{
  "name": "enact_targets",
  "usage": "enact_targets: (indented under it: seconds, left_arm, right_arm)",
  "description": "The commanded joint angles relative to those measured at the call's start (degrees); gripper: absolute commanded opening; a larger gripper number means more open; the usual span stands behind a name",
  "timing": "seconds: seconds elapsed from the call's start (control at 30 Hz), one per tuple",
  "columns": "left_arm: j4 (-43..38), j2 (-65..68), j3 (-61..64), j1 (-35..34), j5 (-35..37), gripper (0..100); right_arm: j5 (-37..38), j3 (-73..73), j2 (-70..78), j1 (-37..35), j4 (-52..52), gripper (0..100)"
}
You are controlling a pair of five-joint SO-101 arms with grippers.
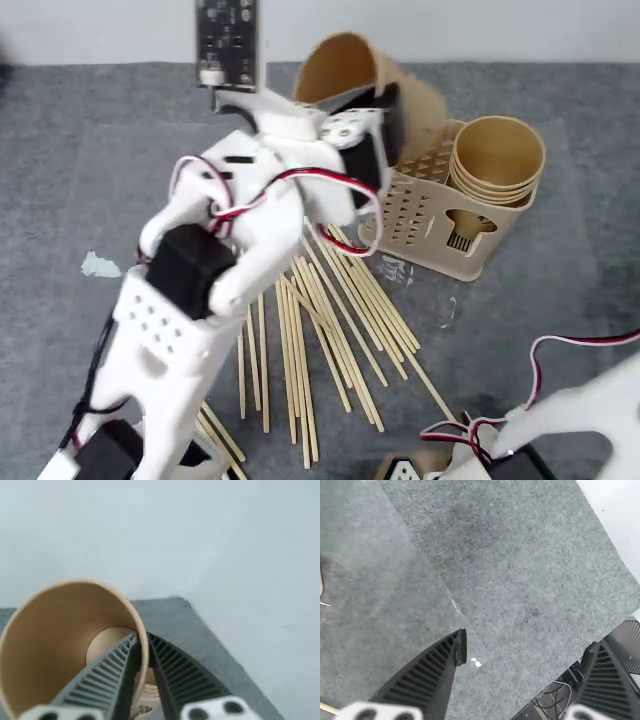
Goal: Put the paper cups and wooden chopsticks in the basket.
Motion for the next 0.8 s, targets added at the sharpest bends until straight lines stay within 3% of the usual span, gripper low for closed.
enact_targets:
  seconds: [0.0, 0.53, 0.77]
  left_arm:
    - [-5.0, 3.4, -2.3, 1.8, 0.4, 1]
    - [-19.8, 16.9, -2.5, 6.2, 0.4, 1]
    - [-20.2, 21.2, -2.3, 6.3, 0.2, 1]
  right_arm:
    - [0.7, -2.4, -1.3, 0.6, 2.0, 36.9]
    - [0.6, -2.3, -1.3, 0.6, 2.1, 36.9]
    - [0.7, -1.7, -1.3, 0.6, 2.1, 36.9]
